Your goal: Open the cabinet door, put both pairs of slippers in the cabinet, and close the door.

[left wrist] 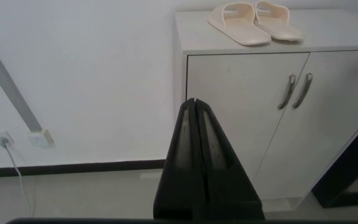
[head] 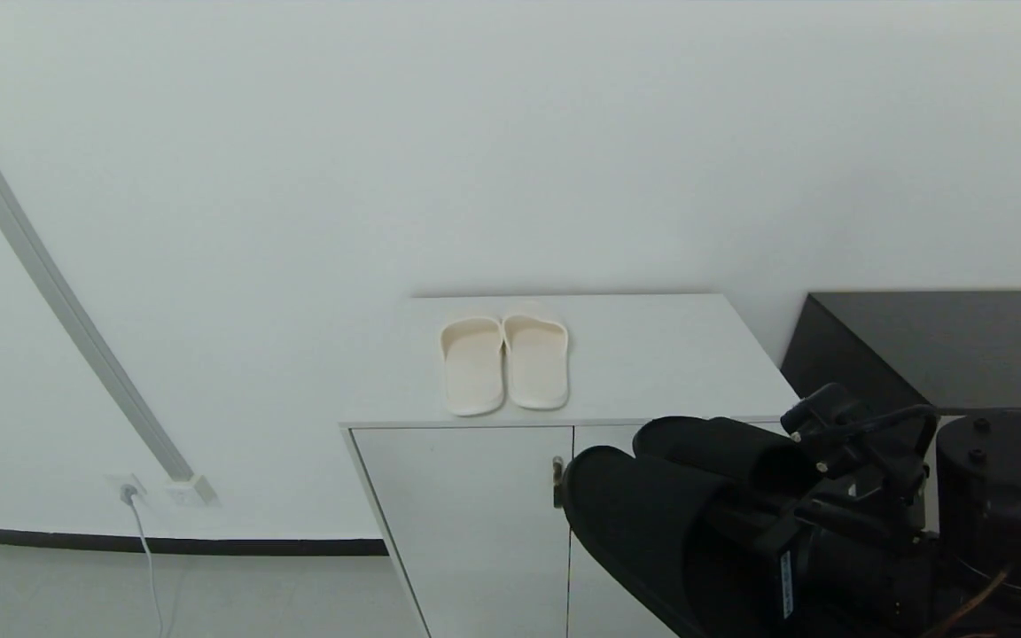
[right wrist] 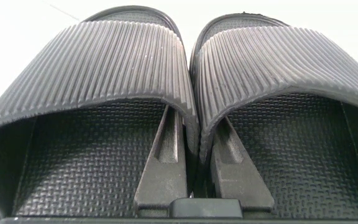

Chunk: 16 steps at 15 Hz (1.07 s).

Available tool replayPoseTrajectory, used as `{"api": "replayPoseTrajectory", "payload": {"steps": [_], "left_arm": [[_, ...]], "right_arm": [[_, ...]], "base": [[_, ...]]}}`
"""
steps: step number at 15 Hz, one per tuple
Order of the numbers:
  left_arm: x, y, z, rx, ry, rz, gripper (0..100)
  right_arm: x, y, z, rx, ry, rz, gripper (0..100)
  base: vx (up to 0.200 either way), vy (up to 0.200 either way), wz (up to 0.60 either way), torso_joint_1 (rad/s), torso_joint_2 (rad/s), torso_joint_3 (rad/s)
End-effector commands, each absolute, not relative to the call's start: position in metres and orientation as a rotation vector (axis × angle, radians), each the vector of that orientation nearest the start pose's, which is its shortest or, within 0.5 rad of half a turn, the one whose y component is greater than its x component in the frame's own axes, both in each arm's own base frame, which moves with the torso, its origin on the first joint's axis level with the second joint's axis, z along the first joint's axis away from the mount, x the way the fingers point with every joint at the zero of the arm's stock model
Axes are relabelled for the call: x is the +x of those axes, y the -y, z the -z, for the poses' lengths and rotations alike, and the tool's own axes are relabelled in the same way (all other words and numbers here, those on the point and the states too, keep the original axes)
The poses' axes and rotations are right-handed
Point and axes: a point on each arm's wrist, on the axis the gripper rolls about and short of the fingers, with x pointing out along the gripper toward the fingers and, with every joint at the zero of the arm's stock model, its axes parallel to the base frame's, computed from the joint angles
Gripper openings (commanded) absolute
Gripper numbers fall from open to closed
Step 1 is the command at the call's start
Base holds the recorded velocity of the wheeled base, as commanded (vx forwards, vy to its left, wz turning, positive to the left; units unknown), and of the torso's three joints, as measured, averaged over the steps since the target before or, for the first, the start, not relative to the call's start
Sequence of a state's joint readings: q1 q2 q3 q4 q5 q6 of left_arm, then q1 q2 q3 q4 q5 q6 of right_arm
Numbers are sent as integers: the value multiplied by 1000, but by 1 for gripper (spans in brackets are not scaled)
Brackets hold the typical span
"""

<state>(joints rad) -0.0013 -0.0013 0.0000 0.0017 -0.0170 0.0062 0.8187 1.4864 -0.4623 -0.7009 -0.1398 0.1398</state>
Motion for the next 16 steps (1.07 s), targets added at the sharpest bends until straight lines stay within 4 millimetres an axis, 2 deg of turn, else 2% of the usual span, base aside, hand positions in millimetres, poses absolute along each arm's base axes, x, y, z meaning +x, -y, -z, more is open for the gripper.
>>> {"api": "replayPoseTrajectory", "payload": {"steps": [1,4,5,16], "left_arm": [[-23,0,-75,6,-1,17,0],[-23,0,-75,3,-2,18,0],[-23,0,-75,3,-2,18,100],[-23,0,-75,6,-1,17,100]], "right_arm": [[157,-163,-156,-20,-340,-651,0],[158,-164,-154,-25,-346,-650,0],[158,-164,-154,-25,-346,-650,0],[156,-163,-151,-64,-348,-658,0]], "base": [[0,0,0,-139,349,198],[0,0,0,-168,380,214],[0,0,0,-163,388,217],[0,0,0,-219,531,314]]}}
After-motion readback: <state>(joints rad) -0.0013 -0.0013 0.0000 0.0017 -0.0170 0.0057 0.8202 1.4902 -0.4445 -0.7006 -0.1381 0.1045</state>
